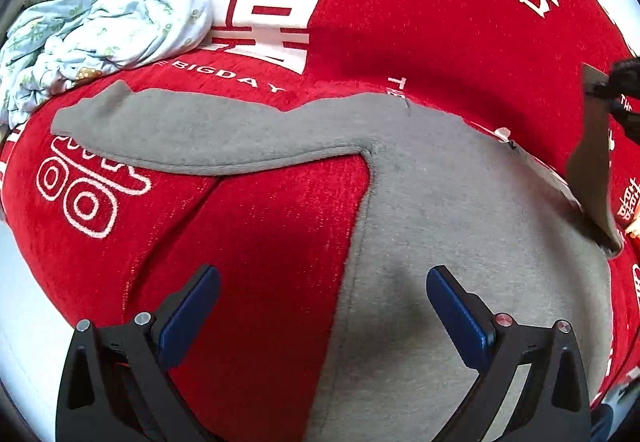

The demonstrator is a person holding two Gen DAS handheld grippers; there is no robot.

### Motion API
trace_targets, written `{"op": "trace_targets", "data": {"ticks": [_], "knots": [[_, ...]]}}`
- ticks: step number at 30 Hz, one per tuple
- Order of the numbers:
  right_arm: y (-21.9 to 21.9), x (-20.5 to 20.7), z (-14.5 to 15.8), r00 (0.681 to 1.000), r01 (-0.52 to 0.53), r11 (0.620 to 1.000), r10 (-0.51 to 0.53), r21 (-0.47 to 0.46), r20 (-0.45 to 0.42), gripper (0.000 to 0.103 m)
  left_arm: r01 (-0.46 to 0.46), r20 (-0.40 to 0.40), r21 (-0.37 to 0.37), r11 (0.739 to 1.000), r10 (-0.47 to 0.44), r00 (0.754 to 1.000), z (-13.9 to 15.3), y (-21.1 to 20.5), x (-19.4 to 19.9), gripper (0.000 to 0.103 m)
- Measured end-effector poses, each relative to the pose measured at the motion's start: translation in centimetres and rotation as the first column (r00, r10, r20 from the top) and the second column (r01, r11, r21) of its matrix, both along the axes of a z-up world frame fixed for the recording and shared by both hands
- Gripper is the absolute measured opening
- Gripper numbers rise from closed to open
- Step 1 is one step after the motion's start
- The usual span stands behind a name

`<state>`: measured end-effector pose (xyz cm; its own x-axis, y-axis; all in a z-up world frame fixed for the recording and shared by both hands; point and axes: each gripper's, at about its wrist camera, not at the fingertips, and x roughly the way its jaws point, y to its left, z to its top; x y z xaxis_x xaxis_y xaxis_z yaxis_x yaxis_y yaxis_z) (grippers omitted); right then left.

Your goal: Fold small clothes

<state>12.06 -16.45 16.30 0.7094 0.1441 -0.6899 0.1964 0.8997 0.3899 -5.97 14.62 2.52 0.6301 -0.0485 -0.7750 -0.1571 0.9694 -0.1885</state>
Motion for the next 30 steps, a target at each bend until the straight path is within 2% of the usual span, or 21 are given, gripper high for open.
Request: {"op": "trace_targets", "data": {"ticks": [8,15,19,23,26,28,30], "knots": [[7.9,1.2,-2.1,0.993,-0.116,0.993,0.115,-0.023,-0.008,0.012,0.015,0.006,0.016,1.000,-0.015,1.000,1.0,1.2,-0.2,0.103],[12.2,2.1,-4.9,0.984,-0.176,0.984,0.174,-0.033,-0.042,0.012,-0.008,-0.012,0.002,1.000,0.008,1.000,1.2,2.6,-0.3,0.103],[13.7,2.4,-6.9,0.980,-0.193,0.978,0.187,-0.082,-0.075,0.012,-0.008,-0.022,0.015,1.000,0.008,1.000,1.1,2.6,-0.2,0.103],[15.4,2.7,-9.4,0.966,-0.245,0.955,0.225,-0.165,-0.129,0.012,-0.003,-0.040,0.018,1.000,0.003,0.999,0.9,2.6,-0.1,0.103],[17.2,2.6,-11.0,0.937,-0.331,0.929,0.301,-0.167,-0.179,0.025,-0.002,-0.052,0.009,1.000,0.003,0.999,0.9,2.4,0.1,0.103],[18.0,2.3,-11.3,0.909,-0.398,0.907,0.370,-0.135,-0.189,0.064,0.002,-0.058,0.015,1.000,-0.001,0.998,1.0,2.1,0.3,0.103],[18.3,1.4,-10.6,0.898,-0.435,0.889,0.415,-0.143,-0.147,0.080,0.004,-0.058,0.011,1.000,-0.004,0.998,1.2,1.9,0.3,0.103]]}}
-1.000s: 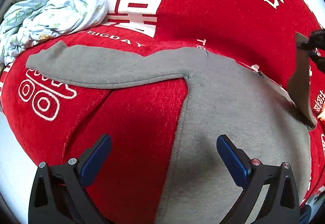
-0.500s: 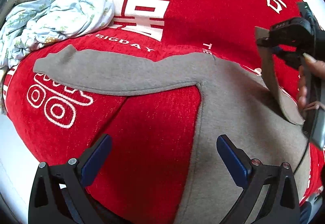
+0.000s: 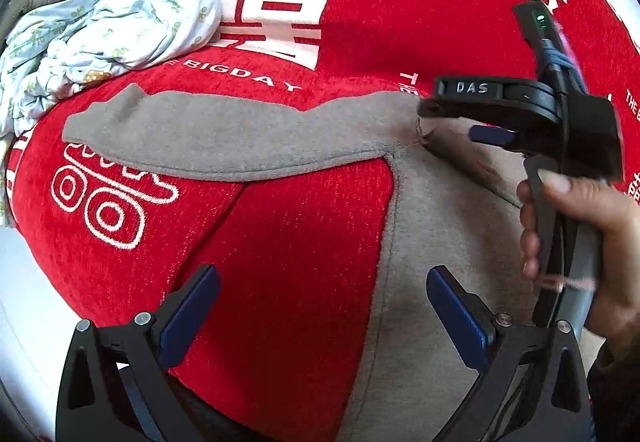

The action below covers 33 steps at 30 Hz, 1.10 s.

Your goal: Fold small clothes

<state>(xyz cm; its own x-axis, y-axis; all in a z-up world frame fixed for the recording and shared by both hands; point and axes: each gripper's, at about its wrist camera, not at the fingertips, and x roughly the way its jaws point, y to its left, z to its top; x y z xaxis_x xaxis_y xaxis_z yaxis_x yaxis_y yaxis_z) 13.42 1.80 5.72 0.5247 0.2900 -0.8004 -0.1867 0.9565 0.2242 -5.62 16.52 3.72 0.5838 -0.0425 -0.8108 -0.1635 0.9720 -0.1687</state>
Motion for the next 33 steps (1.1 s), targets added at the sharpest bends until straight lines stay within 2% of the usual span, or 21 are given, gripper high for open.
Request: {"op": "trace_targets", "data": {"ticks": [4,7,9,12,15,16,18,21,26,29,31,32,33], "knots": [[-2.6,-1.6,1.8,0.998,-0.004,1.000,0.004,-0.004,0.060,0.080,0.005,-0.006,-0.011,1.000,-0.005,1.000,0.1,-0.6,0.3,0.103],[-7.6,-2.4,2.1,0.994,0.084,0.996,-0.083,-0.004,0.067,0.080,0.022,-0.017,-0.003,1.000,-0.022,1.000,0.1,-1.5,0.8,0.103],[-11.6,-2.8,1.4,0.986,0.160,0.986,-0.157,-0.049,0.056,0.080,0.038,-0.014,-0.001,0.999,-0.038,0.999,0.4,-2.3,1.3,0.103],[-17.9,-3.5,-0.2,0.962,0.271,0.952,-0.272,-0.138,0.019,0.080,0.067,-0.002,0.013,0.998,-0.067,0.998,1.2,-3.8,2.2,0.103],[-23.6,-4.0,-2.2,0.924,0.364,0.899,-0.381,-0.244,-0.026,0.080,0.106,0.007,0.035,0.994,-0.106,0.994,2.0,-5.7,3.5,0.103],[-25.2,-4.3,-2.5,0.913,0.389,0.886,-0.407,-0.254,-0.021,0.080,0.115,0.006,0.038,0.993,-0.115,0.993,2.1,-6.0,3.8,0.103],[-28.4,-5.3,-2.4,0.895,0.439,0.874,-0.446,-0.210,0.013,0.080,0.140,0.002,0.038,0.989,-0.141,0.990,2.4,-7.3,5.0,0.103],[-29.4,-5.3,-2.7,0.897,0.437,0.878,-0.441,-0.196,0.024,0.081,0.160,0.000,0.034,0.986,-0.160,0.987,3.0,-9.2,7.3,0.103],[-28.2,-5.3,-3.0,0.903,0.426,0.870,-0.426,-0.246,0.057,0.084,0.237,-0.014,0.005,0.972,-0.236,0.972,3.2,-14.1,12.0,0.103],[-28.8,-5.7,-3.2,0.902,0.431,0.880,-0.429,-0.200,0.054,0.084,0.269,-0.073,0.000,0.963,-0.268,0.961,1.4,-17.0,14.8,0.103],[-28.6,-5.8,-3.2,0.902,0.431,0.880,-0.428,-0.201,0.057,0.084,0.288,-0.133,0.025,0.957,-0.283,0.950,-0.9,-18.3,16.3,0.103],[-28.4,-5.7,-3.2,0.902,0.430,0.878,-0.427,-0.211,0.060,0.084,0.269,-0.184,0.061,0.961,-0.254,0.950,-2.6,-18.4,17.0,0.103],[-28.3,-5.7,-3.2,0.902,0.429,0.877,-0.426,-0.215,0.062,0.084,0.267,-0.148,0.095,0.959,-0.251,0.957,-2.8,-18.4,16.6,0.103]]}}
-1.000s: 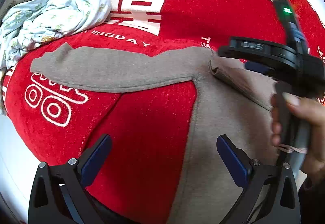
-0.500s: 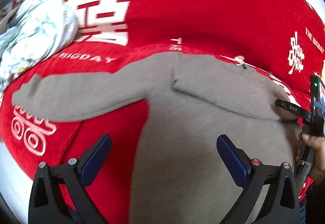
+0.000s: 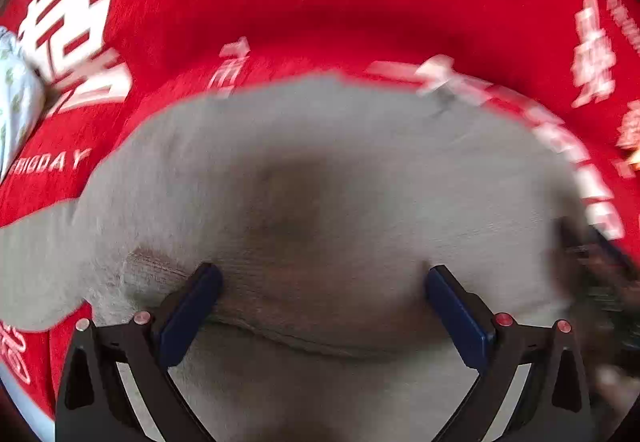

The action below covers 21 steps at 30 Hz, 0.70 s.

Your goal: Fold small clothes

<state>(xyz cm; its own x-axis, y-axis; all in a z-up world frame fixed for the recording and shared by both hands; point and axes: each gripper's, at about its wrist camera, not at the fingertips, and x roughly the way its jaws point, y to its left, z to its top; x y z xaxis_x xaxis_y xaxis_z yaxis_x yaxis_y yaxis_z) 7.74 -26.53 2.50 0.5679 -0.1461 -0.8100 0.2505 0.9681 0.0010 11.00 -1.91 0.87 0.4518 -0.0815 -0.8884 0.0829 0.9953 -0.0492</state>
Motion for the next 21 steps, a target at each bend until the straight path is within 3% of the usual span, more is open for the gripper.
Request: {"op": "trace_targets", "data": {"ticks": [1,5,9,13,18,21], "knots": [[0.1,0.0,0.0,1.000,0.000,1.000,0.000,-0.004,0.000,0.084,0.009,0.034,0.016,1.000,-0.010,0.999,0.2,0.0,-0.4,0.103],[0.1,0.1,-0.1,1.000,-0.001,1.000,0.001,-0.005,0.004,0.085,-0.023,0.030,0.032,0.999,0.022,0.999,0.6,1.2,-0.9,0.103],[0.3,0.1,-0.2,1.000,0.000,1.000,0.000,-0.013,0.005,0.085,-0.080,0.025,-0.019,0.997,0.080,0.996,1.3,2.4,-1.8,0.103],[0.3,0.1,-0.1,1.000,0.000,1.000,0.000,-0.015,0.004,0.085,-0.040,0.074,0.076,0.996,0.034,0.997,0.5,0.8,-2.7,0.103],[0.6,0.4,0.0,1.000,0.004,1.000,-0.004,-0.030,-0.016,0.085,-0.110,0.025,-0.049,0.993,0.112,0.993,1.0,3.0,-3.9,0.103],[1.7,-0.5,1.2,1.000,0.011,1.000,-0.011,-0.003,0.012,0.085,-0.077,0.060,0.017,0.997,0.076,0.995,0.0,2.9,-5.5,0.103]]}}
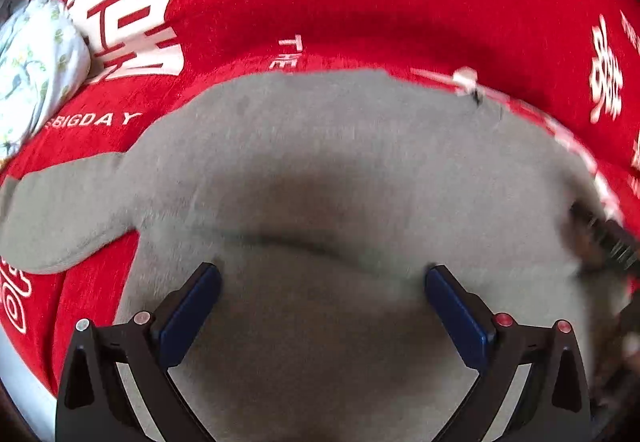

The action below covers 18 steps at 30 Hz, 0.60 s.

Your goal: Fold small clothes

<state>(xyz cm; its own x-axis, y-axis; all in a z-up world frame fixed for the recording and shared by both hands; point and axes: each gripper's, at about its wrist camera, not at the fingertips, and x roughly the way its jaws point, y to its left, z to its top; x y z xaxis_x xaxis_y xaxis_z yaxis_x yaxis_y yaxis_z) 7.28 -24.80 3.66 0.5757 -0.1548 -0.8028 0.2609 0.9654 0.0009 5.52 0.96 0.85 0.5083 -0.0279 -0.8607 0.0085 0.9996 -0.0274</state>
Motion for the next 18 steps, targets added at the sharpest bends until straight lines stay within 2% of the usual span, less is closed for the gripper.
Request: {"op": "trace_targets", "data": {"ticks": [1,3,4,5,6,8,11,13,14,16,18], "knots": [[0.7,-0.7,0.3,0.999,-0.006,0.998,0.004,0.066,0.037,0.086,0.013,0.028,0.018,1.000,-0.014,1.000,-0.1,-0.2,-0.5,0.103],[2.4,-1.1,-0.1,0.999,-0.036,0.994,0.032,0.107,0.039,0.086,0.015,0.042,0.002,1.000,-0.015,0.999,-0.1,0.2,-1.3,0.103],[3.5,-1.1,-0.6,0.998,-0.059,0.994,0.058,0.090,0.018,0.092,0.013,0.039,-0.006,1.000,-0.013,0.999,0.0,0.5,-1.4,0.103],[5.3,-0.9,-1.1,0.995,-0.102,0.995,0.102,0.000,-0.015,0.095,0.012,0.037,-0.012,1.000,-0.011,0.999,0.1,0.8,-1.5,0.103],[6.1,-0.7,-1.1,0.992,-0.127,0.991,0.126,-0.036,-0.027,0.097,0.009,0.036,-0.012,1.000,-0.009,0.999,0.2,1.2,-1.9,0.103],[6.3,-0.6,-1.1,0.989,-0.144,0.989,0.143,-0.040,-0.032,0.098,-0.010,0.040,-0.012,1.000,0.010,0.999,0.4,2.4,-2.6,0.103],[4.9,-0.8,-1.3,0.991,-0.135,0.989,0.136,0.053,-0.006,0.100,-0.104,0.060,-0.046,0.994,0.106,0.993,0.7,7.1,-4.4,0.103],[5.1,-1.0,-1.3,0.990,-0.138,0.989,0.139,0.048,-0.002,0.101,-0.185,0.057,-0.058,0.981,0.189,0.980,0.5,10.7,-4.9,0.103],[5.4,-1.0,-1.3,0.990,-0.139,0.990,0.139,0.033,-0.003,0.101,-0.242,0.049,-0.064,0.968,0.245,0.968,0.3,13.2,-5.0,0.103],[5.6,-1.0,-1.4,0.990,-0.138,0.990,0.139,0.017,-0.008,0.101,-0.370,0.027,-0.073,0.926,0.373,0.928,-0.4,18.9,-5.2,0.103],[5.7,-1.0,-1.4,0.990,-0.138,0.990,0.138,0.013,-0.008,0.101,-0.507,-0.007,-0.081,0.858,0.508,0.861,-1.1,25.5,-5.6,0.103]]}}
